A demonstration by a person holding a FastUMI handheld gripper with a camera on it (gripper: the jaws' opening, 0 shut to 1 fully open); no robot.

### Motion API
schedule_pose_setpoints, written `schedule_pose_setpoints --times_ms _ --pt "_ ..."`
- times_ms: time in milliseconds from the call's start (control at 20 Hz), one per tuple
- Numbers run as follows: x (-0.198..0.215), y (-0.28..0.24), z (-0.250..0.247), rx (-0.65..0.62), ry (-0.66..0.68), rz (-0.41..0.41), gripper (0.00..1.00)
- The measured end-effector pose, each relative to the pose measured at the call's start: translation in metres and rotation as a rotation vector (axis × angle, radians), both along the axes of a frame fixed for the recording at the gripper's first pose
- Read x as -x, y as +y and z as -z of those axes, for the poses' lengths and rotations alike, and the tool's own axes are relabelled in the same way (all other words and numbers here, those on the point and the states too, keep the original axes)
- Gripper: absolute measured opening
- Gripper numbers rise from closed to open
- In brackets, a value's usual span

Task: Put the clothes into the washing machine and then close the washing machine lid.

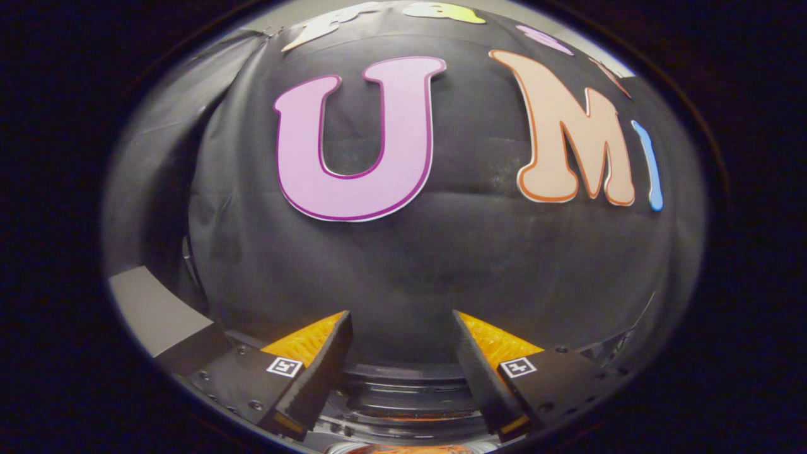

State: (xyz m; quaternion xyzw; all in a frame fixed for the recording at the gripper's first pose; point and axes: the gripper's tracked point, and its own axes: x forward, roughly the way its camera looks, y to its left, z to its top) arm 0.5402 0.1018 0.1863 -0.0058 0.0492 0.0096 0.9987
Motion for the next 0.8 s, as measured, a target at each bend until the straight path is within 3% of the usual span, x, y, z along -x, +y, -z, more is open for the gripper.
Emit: schedule_pose_setpoints --times_ms 450,800 --pt "0.042 0.000 -0.007 0.012 -0.122 0.006 0.98" --pt "0.089 0.003 0.003 0.012 -0.083 0.011 0.98"
